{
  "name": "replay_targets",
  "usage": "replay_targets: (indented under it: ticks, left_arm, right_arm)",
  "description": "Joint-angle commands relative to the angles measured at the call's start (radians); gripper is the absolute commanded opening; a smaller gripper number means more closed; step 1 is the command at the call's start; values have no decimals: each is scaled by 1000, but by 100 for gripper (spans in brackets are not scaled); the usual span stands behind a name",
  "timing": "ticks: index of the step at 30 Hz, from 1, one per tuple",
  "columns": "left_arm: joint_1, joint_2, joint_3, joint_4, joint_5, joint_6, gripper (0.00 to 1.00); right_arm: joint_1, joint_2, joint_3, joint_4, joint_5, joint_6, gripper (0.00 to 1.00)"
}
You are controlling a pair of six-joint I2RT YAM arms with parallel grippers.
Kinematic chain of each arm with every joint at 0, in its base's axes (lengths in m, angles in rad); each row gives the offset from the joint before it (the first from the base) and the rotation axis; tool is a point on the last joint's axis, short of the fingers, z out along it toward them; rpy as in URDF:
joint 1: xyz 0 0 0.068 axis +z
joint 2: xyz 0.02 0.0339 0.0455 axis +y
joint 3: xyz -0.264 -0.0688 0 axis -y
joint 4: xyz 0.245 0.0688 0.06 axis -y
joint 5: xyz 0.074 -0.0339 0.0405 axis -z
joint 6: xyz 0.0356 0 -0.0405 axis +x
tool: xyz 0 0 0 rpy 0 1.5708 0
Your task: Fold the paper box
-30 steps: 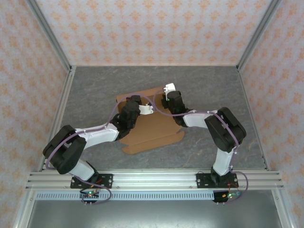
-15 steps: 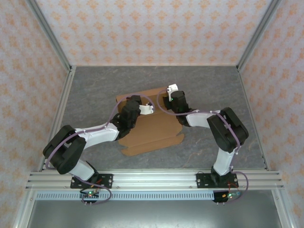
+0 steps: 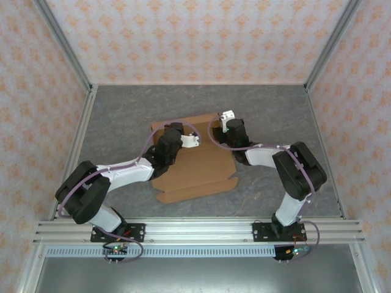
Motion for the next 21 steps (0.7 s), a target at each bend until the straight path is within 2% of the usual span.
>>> replay_targets:
  ticks: [1,9,16,21]
  left_arm:
    - [2,-2,35,2,-61,-8,0]
    - [3,2,36,9,-65,-6,0]
    - [3,-1,34,8,-60,-10,0]
    - [3,-6,31,8,-56,-14,0]
  right_arm:
    - [-13,-46,-16,-28,-68,27,59]
    - [-15,-36,-16,-46,-123,40,63]
    - [-15,13,33,-61,-65,40,46]
    - [-14,38,56,-48,-49,53,42]
